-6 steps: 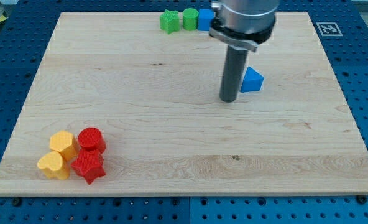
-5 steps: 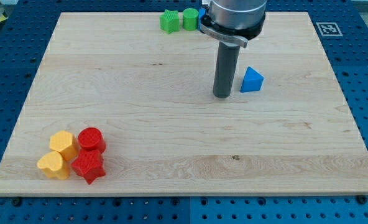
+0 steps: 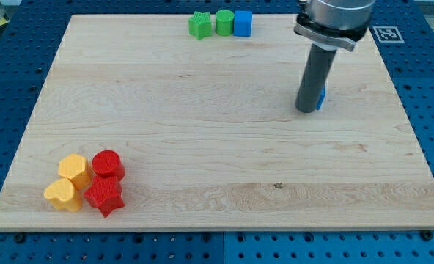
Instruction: Move the blue triangle to the top right of the board
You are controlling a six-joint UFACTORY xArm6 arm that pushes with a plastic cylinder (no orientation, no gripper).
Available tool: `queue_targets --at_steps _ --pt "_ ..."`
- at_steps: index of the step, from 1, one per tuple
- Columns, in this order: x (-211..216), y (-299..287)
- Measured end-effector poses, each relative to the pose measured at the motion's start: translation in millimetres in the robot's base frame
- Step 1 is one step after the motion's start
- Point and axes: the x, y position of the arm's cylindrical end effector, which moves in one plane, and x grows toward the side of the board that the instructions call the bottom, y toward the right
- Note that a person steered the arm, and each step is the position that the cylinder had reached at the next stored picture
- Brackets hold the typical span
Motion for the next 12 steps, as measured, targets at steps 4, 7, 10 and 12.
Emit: queue_targets --at_steps 4,7,10,12 --pt "-38.9 11.3" --pt "-63.3 50.0" --pt "-101.6 63.3" --pt "-100.4 80.0"
